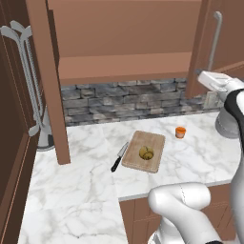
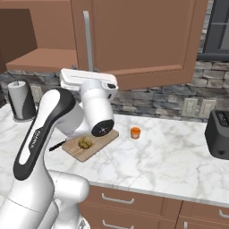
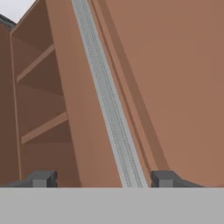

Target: Pick the bread, place it on the cutting board, pick the jam, place it on the counter, and close the cabinet.

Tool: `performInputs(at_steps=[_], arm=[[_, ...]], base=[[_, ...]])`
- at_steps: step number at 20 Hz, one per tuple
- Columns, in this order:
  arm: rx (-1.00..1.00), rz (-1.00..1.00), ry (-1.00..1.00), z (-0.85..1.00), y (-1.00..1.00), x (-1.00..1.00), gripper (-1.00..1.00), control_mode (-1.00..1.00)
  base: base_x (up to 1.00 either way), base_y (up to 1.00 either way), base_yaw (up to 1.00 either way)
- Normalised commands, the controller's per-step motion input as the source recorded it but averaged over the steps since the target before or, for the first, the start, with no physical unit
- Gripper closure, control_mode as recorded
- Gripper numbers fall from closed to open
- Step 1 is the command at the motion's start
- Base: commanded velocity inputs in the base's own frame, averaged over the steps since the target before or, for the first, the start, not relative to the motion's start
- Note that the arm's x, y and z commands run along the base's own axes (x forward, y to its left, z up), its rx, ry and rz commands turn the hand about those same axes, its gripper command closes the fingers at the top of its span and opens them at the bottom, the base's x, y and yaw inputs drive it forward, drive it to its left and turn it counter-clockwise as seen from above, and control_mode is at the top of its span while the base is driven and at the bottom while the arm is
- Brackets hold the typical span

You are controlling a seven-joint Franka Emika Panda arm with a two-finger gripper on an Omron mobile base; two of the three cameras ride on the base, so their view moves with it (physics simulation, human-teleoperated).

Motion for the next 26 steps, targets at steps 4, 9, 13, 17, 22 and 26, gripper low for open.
performInputs(at_steps=[4,9,13,17,22,26], arm=[[0.00,-0.14,0.00,0.00,0.01,0.29,-1.00,-1.00],[0.00,-0.15,0.00,0.00,0.00,0.29,-1.00,-1.00],[0.00,-0.15,0.00,0.00,0.00,0.24,-1.00,-1.00],[0.00,-0.13,0.00,0.00,0.00,0.21,-1.00,-1.00],[0.00,-0.13,0.00,0.00,0.00,0.24,-1.00,-1.00],[0.00,-0.12,0.00,0.00,0.00,0.28,-1.00,-1.00]], base=[[0.00,0.00,0.00],[0.00,0.00,0.00],[0.00,0.00,0.00],[0.00,0.00,0.00],[0.00,0.00,0.00],[0.00,0.00,0.00]])
